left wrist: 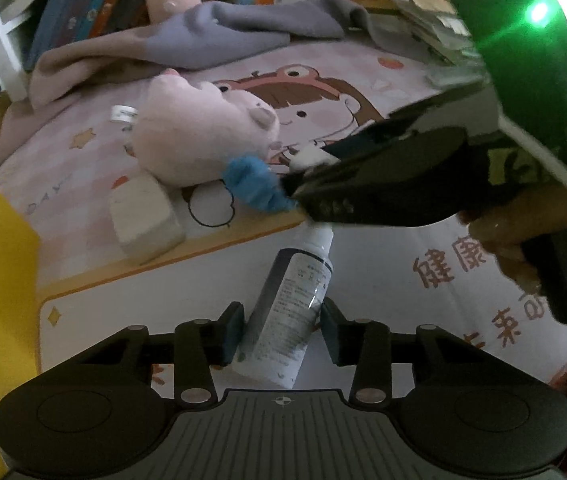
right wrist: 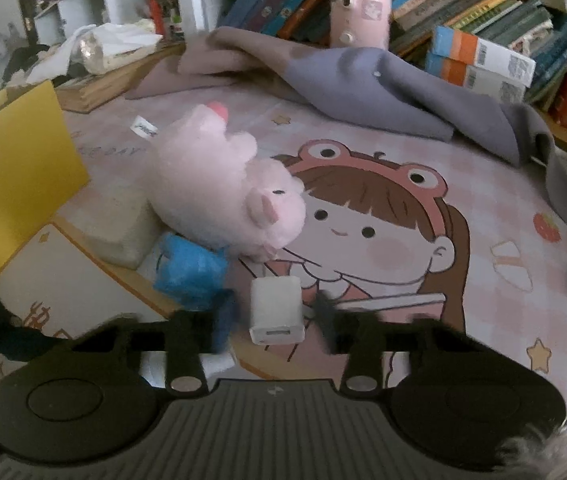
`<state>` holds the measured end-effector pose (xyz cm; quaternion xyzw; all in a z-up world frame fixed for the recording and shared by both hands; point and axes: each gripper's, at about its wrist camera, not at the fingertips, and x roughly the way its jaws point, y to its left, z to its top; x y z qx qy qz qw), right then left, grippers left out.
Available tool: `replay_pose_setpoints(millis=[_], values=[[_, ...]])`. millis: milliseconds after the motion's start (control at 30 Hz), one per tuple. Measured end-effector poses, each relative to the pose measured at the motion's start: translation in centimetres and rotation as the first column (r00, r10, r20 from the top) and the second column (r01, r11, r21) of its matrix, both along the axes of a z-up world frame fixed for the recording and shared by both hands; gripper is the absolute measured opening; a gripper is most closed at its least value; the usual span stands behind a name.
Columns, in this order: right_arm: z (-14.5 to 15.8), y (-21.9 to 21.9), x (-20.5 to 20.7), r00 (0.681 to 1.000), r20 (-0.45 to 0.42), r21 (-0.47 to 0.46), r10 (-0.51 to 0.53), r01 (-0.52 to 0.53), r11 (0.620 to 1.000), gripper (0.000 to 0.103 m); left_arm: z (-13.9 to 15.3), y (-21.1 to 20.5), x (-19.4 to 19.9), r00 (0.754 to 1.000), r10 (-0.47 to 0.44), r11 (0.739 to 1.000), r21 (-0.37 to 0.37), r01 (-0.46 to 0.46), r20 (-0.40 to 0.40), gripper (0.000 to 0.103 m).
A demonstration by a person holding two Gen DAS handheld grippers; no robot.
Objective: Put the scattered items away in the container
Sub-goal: 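Close left tool on white spray bottle while right tool grasps white adapter, then lift and carry spray bottle with left tool while right tool carries adapter toward yellow box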
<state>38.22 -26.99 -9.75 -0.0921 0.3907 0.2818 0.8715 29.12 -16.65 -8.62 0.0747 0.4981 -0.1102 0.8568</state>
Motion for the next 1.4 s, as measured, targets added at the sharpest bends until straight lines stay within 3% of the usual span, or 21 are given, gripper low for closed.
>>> replay_pose_setpoints(millis=[167,533,733,967,1400], values=[[0.1,-1.9,-0.1,0.997,-0.012,0.001,-0.072,0.072,0.997,0.025,-0.1,0.2,0.2,1.0,-0.005,1.0,-0.008,0.005,0.005,0.042],[0.0,-2.6,-1.5,0.998,0.001,-0.016,-0.063,0.063,0.998,0.025,-0.2,0.6,0.1,0.999,-0.04,0.999,-0.023,0.04,0.014,0.04],[-0.1,-2.7,-1.8,0.997,-0.002,-0.016,-0.072,0.072,0.997,0.025,-0.2,0.1,-0.4,0.998,-0.056,0.998,-0.002,0.057,0.016,0.032],[1.4,-3.9,-3.1,0.996,0.001,0.014,-0.091,0.091,0.996,0.025,0.7,0.7,-1.2,0.999,0.026,0.998,-0.065,-0.024,0.025,0.031],[3.4,-5.4,-7.3,0.998,-0.042,0.066,-0.052,0.054,0.996,0.025,2.7,0.9,-2.8,0.995,0.09,0.981,-0.177,-0.082,0.039,0.031]])
